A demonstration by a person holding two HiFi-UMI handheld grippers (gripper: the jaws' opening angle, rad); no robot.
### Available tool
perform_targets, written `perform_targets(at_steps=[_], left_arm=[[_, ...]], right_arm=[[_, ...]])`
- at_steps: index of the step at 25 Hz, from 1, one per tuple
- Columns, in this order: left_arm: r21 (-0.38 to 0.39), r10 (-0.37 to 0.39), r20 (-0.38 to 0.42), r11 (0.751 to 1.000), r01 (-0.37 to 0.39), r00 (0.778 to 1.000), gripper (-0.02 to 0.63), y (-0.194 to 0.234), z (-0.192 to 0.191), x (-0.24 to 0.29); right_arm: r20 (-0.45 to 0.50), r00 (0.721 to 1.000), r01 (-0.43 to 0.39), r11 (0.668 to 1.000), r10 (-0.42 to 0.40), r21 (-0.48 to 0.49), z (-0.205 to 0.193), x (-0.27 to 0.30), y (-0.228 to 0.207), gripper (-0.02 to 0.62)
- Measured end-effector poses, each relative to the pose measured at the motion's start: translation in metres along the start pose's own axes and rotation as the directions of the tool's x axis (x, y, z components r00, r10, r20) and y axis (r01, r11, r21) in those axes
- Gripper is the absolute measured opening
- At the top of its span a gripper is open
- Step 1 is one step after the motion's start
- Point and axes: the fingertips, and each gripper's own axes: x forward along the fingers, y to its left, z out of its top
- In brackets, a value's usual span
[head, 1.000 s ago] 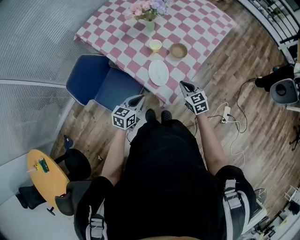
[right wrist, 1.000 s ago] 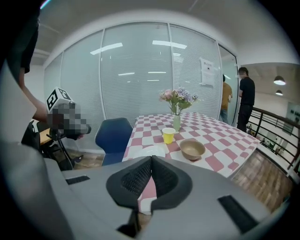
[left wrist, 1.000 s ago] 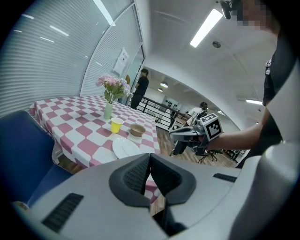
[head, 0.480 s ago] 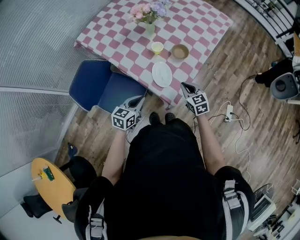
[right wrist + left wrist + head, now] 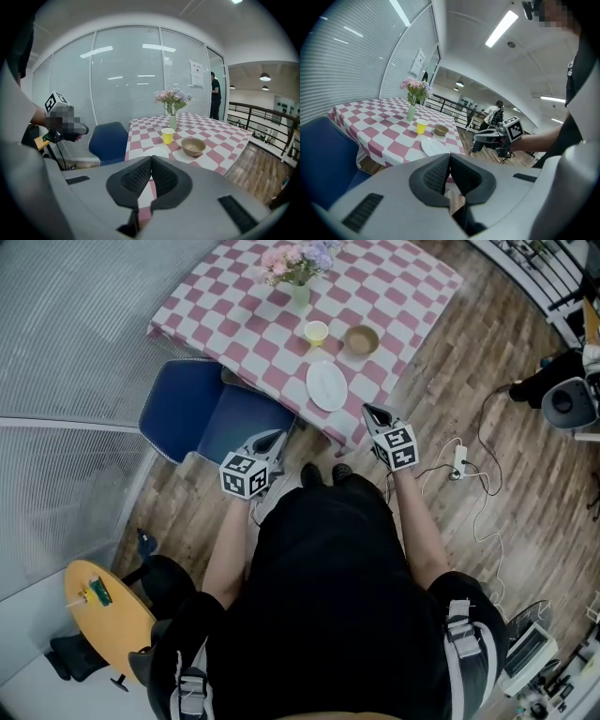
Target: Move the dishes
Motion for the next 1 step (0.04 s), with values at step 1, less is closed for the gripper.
perform_targets(at_steps=[1], left_arm=[[0.001,0.0,0.0,1.0,0.0,1.0,0.021,0.0011,-0.0007,-0.0009]], right_arm=[[0.002,1.0,-0.001,1.0,0.001,0.003,0.0002,0.0007,0.0022,0.015]])
